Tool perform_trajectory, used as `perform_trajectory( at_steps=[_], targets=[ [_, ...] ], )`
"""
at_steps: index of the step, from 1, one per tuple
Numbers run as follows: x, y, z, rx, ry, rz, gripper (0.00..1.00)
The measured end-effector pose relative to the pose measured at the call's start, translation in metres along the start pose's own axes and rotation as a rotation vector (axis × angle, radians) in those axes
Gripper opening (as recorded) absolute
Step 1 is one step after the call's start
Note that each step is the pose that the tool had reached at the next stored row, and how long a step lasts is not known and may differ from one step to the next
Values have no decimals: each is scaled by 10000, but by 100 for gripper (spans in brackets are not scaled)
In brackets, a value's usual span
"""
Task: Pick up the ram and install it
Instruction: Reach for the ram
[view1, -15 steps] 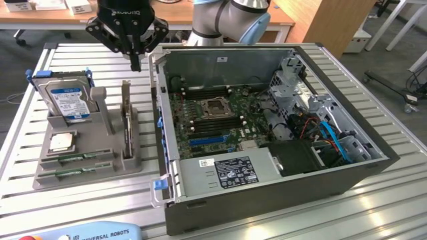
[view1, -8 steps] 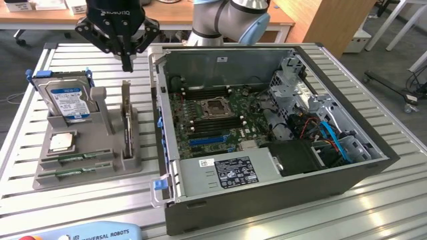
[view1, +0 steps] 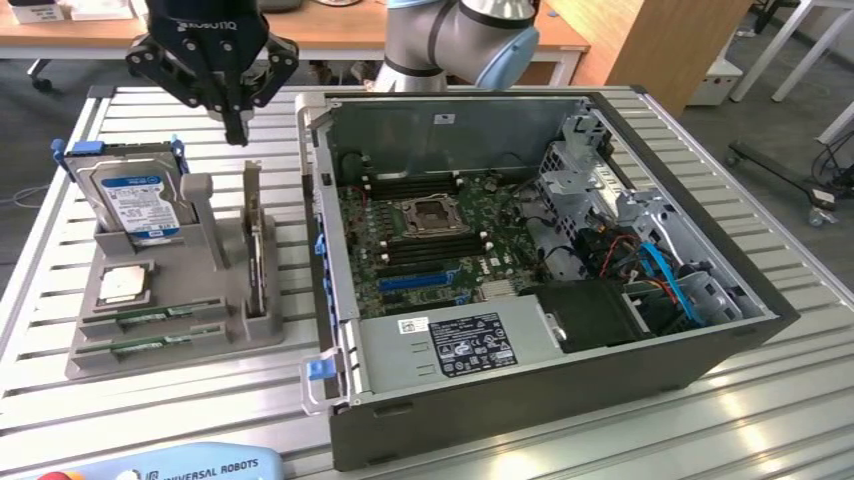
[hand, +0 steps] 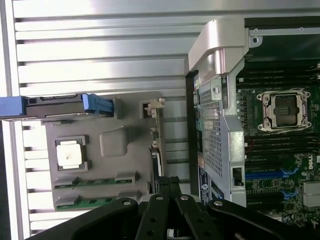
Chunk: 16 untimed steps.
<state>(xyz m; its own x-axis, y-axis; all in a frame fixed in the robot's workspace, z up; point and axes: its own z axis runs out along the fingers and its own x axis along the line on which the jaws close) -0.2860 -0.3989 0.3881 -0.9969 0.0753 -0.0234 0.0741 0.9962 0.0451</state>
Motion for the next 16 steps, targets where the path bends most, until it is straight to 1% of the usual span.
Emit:
perform_trajectory(
  at_steps=[16],
  targets=[
    [371, -28, -2, 0, 0, 1, 10]
  ],
)
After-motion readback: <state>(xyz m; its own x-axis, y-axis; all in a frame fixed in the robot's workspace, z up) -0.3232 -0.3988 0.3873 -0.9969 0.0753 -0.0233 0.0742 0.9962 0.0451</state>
